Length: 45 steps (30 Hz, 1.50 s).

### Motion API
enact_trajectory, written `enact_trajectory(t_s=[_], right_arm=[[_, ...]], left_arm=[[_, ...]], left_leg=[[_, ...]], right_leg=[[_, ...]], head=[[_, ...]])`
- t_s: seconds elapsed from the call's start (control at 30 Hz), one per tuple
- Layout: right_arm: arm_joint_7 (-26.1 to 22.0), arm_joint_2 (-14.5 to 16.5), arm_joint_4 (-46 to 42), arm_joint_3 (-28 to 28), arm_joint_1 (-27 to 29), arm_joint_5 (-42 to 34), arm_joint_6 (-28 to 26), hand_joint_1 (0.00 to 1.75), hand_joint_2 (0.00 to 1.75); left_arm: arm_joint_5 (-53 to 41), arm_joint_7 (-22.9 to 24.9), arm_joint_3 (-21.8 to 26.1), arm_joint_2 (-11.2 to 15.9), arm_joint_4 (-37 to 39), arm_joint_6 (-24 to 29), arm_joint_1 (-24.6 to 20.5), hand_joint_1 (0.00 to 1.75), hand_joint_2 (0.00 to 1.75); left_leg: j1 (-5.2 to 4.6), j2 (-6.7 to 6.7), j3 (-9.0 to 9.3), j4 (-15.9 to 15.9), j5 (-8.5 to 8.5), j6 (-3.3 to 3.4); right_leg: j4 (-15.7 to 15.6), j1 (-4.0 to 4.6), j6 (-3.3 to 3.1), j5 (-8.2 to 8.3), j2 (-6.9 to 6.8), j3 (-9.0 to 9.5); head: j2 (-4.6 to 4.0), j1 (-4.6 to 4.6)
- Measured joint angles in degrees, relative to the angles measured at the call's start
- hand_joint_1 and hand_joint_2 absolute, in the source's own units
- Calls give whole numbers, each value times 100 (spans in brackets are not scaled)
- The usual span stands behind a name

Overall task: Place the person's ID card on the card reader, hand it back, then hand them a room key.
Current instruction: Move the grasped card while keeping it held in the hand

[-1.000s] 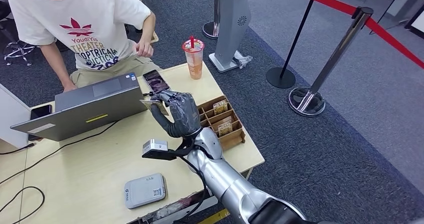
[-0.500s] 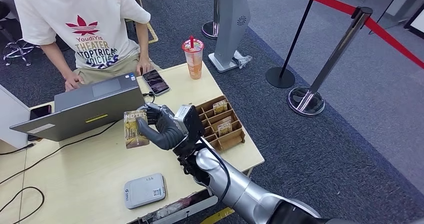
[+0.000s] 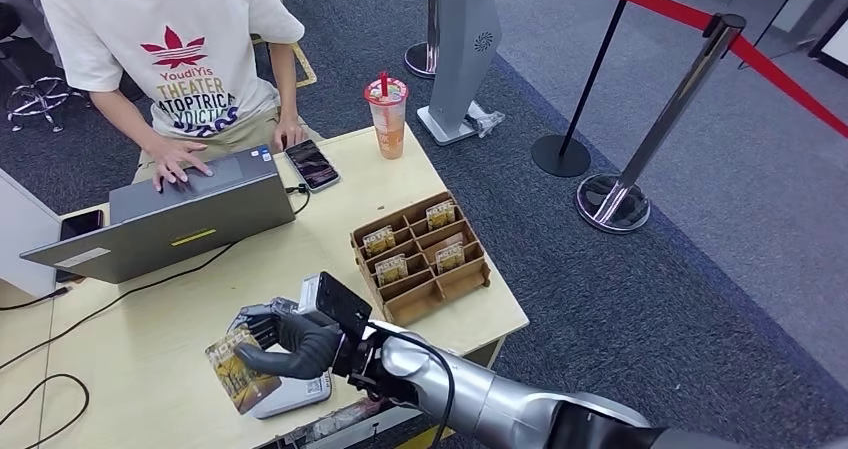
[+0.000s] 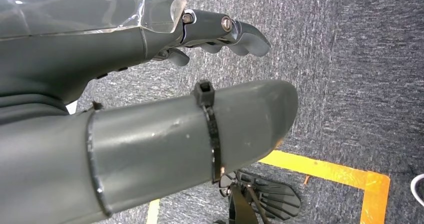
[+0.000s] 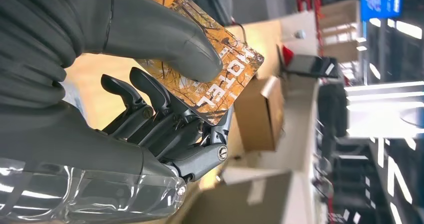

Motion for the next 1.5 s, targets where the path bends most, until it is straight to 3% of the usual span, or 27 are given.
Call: enact_trajectory(t_s=[0.47, 0.67, 1.03, 1.5], right_arm=[[2, 1, 674, 523, -218, -218, 63, 175, 175], [18, 67, 1060, 622, -345, -223, -180, 175, 175], [-59, 295, 1980, 616, -577, -300, -773, 175, 175], [-109, 380, 2519, 389, -617, -306, -950, 175, 175]], left_arm=[[5, 44, 0, 1, 10, 10, 1, 0, 0], [58, 98, 18, -2, 10, 59, 2, 0, 0], [37, 99, 35, -4, 12, 84, 3, 0, 0], [-79, 99, 34, -2, 12, 50, 4, 0, 0]], left_leg=[[0, -1, 0, 0, 0, 0], [0, -1, 0, 0, 0, 0], [-1, -1, 0, 0, 0, 0], [0, -1, 0, 0, 0, 0]], right_leg=[[0, 0, 0, 0, 0, 0], [0, 0, 0, 0, 0, 0], [0, 0, 0, 0, 0, 0], [0, 0, 0, 0, 0, 0]], head=[[0, 0], [0, -1], [0, 1], [0, 0]])
